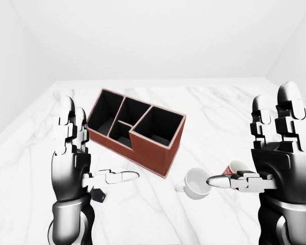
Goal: Pick up the red mug and place it to the right of the caddy.
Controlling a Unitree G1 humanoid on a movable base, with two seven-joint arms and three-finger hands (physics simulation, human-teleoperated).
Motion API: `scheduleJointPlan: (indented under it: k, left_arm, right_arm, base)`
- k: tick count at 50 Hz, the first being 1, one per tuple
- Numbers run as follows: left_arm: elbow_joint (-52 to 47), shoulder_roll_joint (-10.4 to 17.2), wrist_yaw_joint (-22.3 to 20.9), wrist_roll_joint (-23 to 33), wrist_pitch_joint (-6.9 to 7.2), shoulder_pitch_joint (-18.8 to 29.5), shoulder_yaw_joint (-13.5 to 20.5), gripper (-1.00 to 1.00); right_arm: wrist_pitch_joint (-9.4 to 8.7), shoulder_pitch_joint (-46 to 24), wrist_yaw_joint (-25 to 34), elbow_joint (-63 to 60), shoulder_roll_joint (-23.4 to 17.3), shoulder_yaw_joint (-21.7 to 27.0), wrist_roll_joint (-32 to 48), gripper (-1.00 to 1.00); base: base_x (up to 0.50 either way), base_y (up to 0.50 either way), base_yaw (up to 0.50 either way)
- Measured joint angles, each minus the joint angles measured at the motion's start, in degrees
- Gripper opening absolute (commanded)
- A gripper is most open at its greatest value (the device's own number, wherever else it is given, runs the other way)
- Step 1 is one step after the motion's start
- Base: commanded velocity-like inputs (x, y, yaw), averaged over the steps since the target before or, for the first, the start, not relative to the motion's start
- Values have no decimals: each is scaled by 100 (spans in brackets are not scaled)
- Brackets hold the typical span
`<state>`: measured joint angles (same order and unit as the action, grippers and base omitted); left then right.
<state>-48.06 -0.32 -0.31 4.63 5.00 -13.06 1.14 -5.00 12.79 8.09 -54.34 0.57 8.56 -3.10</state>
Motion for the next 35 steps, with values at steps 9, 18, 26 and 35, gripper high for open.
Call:
scheduleJointPlan:
  k: [9,18,26,35]
  left_arm:
    - [-5,-1,0,0,0,4,-3,100]
    - [-19,-1,-3,-3,0,-9,3,100]
    - [-29,-2,-5,-3,0,-17,5,100]
    - [-42,30,2,-2,0,-28,35,100]
  right_arm:
    - [0,-4,-1,-18,3,-6,5,100]
    - [0,7,-2,-34,5,-7,2,100]
    - [0,18,-3,-39,8,-6,4,100]
    - [0,27,6,-60,41,-25,-25,100]
  base:
    - [50,0,0]
    - [50,0,0]
    - [31,0,0]
    - [0,-17,0]
